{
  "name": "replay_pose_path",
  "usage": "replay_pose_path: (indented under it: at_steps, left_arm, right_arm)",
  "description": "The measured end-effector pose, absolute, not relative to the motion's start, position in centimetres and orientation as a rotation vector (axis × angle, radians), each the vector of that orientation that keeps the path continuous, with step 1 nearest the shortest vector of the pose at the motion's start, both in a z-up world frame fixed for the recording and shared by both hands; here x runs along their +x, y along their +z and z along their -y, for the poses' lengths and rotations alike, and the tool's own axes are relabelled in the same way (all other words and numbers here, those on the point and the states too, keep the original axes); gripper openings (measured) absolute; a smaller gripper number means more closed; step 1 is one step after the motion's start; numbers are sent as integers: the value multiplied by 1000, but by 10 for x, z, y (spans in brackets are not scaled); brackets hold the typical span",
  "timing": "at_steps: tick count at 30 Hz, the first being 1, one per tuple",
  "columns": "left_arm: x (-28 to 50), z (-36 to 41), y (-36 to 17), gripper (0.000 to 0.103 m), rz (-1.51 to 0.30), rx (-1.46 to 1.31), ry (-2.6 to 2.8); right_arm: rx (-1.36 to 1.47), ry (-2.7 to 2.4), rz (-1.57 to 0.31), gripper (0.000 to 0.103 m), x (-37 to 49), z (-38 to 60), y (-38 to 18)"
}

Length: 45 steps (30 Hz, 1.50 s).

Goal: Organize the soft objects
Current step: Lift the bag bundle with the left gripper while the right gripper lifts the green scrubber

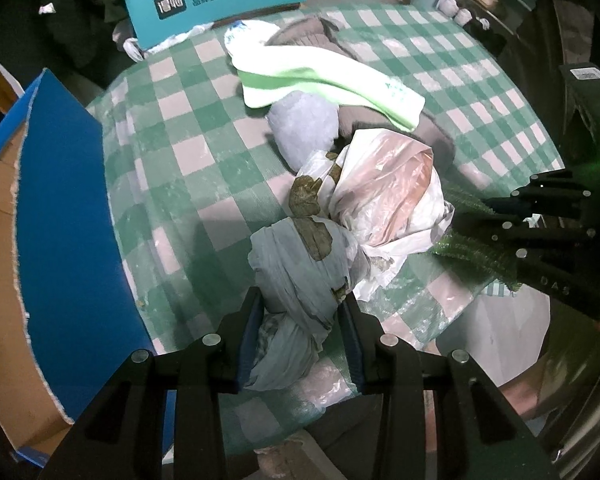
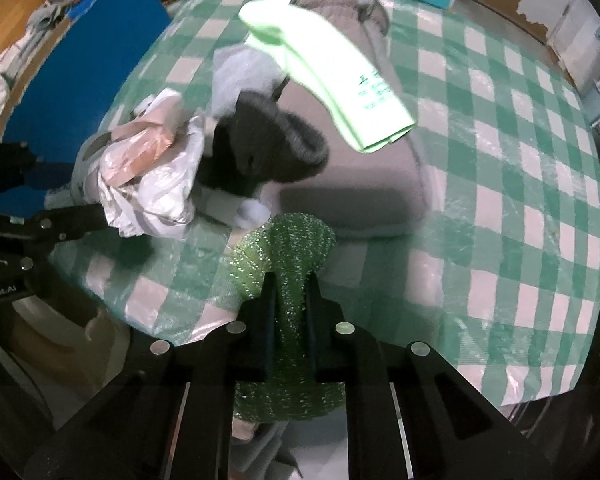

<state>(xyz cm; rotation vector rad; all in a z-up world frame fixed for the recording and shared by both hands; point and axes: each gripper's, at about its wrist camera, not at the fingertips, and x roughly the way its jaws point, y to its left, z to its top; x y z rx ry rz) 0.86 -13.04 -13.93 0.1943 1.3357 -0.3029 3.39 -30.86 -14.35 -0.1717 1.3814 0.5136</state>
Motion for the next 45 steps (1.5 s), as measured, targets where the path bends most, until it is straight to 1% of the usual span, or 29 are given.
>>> replay_pose_path:
  at_steps: [24,33,45]
  left_arm:
    - [19,94,-72,38,-1180,115,-203]
    - [14,85,-46,38,-1111,118,-188]
    - [11,59,-31,38,-1078,81,-156]
  right_arm:
    - [-91,471,-1147,11,45,291,-63]
    - [-70,465,-1091,11,48,282,-39]
    - [-66,497,-1050,11,53,256,-19]
